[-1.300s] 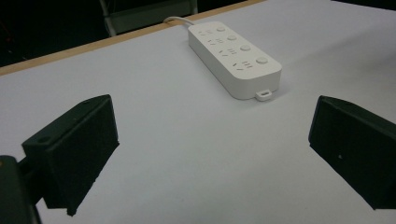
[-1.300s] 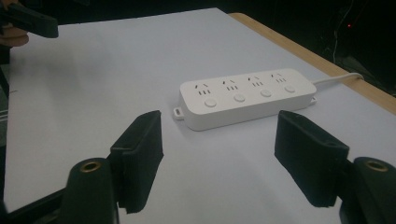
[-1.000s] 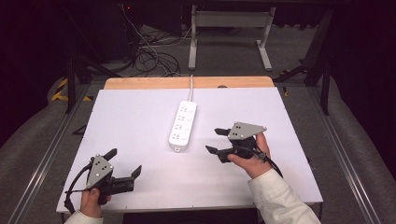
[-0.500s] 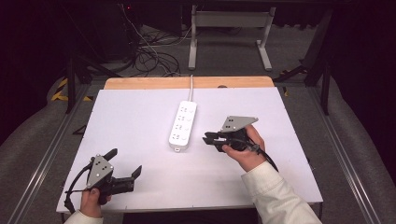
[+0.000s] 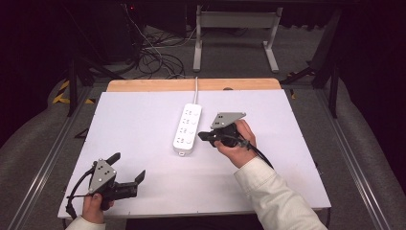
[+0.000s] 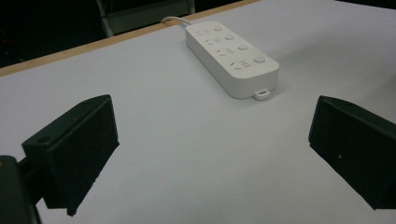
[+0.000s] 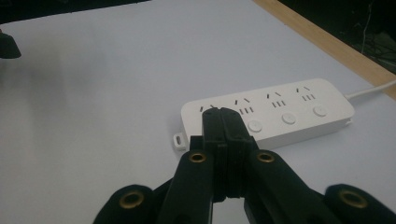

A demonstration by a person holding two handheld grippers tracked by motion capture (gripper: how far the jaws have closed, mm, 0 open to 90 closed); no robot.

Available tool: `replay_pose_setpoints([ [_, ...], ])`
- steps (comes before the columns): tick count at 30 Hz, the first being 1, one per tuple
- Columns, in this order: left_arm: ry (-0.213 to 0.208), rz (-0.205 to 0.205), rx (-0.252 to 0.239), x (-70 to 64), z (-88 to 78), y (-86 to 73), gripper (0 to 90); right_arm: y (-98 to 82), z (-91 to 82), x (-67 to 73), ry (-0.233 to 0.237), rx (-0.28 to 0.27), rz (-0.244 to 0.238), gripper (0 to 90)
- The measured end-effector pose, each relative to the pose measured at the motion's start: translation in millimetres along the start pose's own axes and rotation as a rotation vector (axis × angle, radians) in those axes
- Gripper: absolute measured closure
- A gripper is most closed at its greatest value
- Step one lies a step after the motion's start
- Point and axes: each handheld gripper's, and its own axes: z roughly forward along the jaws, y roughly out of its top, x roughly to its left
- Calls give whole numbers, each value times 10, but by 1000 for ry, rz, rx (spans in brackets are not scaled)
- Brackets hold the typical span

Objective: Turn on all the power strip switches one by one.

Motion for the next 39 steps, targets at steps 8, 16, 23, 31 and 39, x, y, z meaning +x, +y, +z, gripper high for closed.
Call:
replay_pose_setpoints([
  [8,0,5,1,3,2,0,18,8,213,-68,55,39,18,900],
  [16,0,3,4,3,4,-2,18,-7,420,-112,56,72,25,900],
  [23,-1,-1,5,6,4,-3,18,-62,599,-142,53,106,25,900],
  [31,-3,-5,6,10,7,-5,18,-95,748,-158,57,120,29,900],
  [39,-3,-2,13,20,6,-6,18,-123,841,-160,56,131,31,900],
])
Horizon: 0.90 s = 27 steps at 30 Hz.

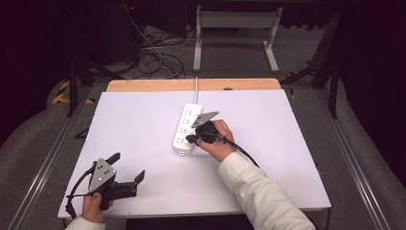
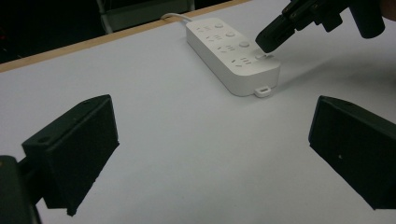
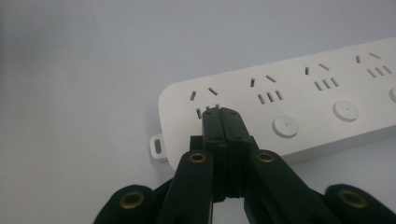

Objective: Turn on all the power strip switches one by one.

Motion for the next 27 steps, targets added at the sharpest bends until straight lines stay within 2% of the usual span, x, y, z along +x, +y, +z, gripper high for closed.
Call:
replay_pose_setpoints([
  [11,0,1,1,-1,0,0,18,-11,51,-1,-9,1,-10,900],
  [27,1,5,1,-14,4,2,18,-23,69,22,-21,6,9,900],
])
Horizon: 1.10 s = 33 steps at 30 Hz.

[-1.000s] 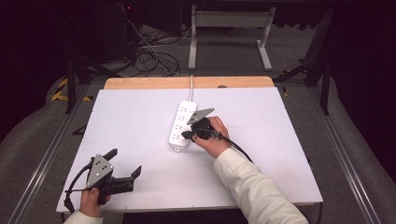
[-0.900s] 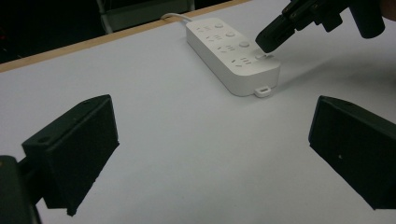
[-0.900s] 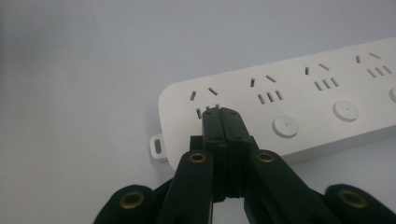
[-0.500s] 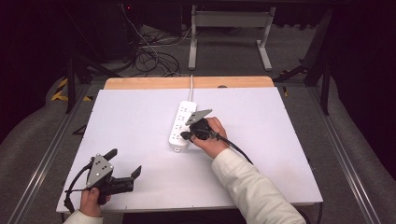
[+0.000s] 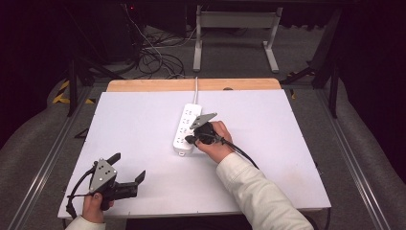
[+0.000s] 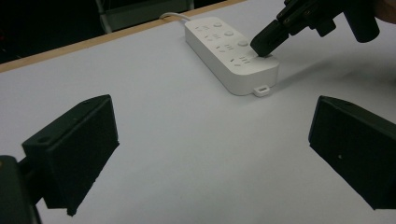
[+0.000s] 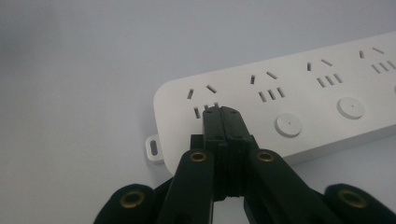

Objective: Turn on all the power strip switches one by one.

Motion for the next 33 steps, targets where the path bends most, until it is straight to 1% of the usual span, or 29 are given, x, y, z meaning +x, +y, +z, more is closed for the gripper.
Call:
replay_pose_setpoints([
  [1,4,5,1,3,-4,1,18,-1,0,1,2,0,4,900],
  [7,2,1,1,3,-4,0,18,-9,2,-9,5,-1,14,900],
  [11,3,6,2,6,-4,1,18,-11,6,-8,7,0,20,900],
  [15,0,-1,1,1,-1,0,18,-9,8,-7,6,2,21,900],
  [20,-1,-1,1,0,1,0,18,7,15,17,-11,17,9,900],
  [26,-2,-3,3,-2,0,-2,18,14,18,7,-13,20,22,900],
  [27,2,0,3,6,-2,-1,18,20,17,10,-19,21,11,900],
  [28,0,-6,2,5,-1,-2,18,38,6,20,-32,14,-16,900],
  [29,-1,-5,2,10,-1,-3,18,47,-1,25,-30,1,-24,900],
  [31,2,-5,3,17,-1,-4,18,77,-37,27,-25,-50,-13,900],
  [32,2,-5,3,17,-1,-4,18,99,-62,25,-29,-72,-7,900],
  [33,0,-10,2,17,3,-5,18,123,-82,20,-35,-81,-6,900],
])
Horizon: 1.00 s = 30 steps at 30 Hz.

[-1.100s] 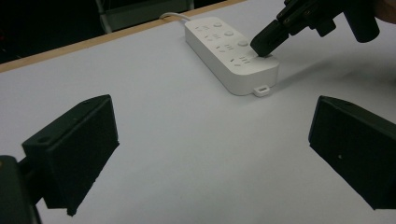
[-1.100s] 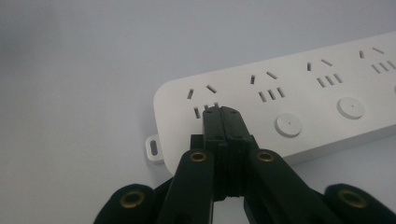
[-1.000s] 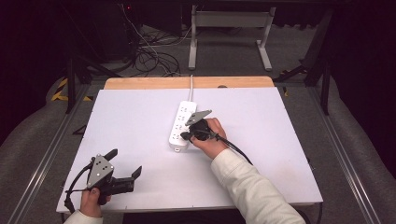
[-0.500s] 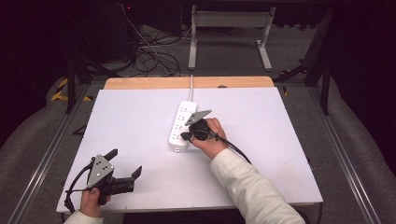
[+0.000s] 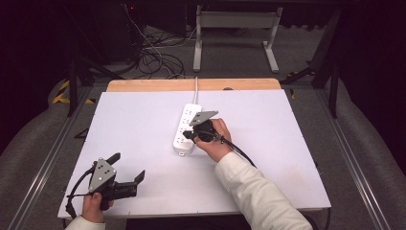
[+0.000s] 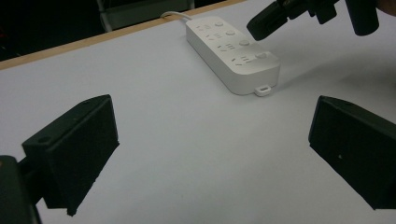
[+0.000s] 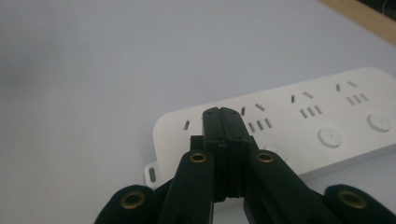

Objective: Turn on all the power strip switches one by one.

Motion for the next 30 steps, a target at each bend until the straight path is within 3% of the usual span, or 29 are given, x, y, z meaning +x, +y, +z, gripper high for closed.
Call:
replay_pose_setpoints([
  [10,2,1,0,-3,-1,0,19,95,-34,-104,-26,-4,18,900],
  [22,3,5,2,7,-2,0,19,17,59,-261,-66,41,40,900],
  [30,3,6,2,8,-2,0,19,-13,125,-277,-67,64,35,900],
])
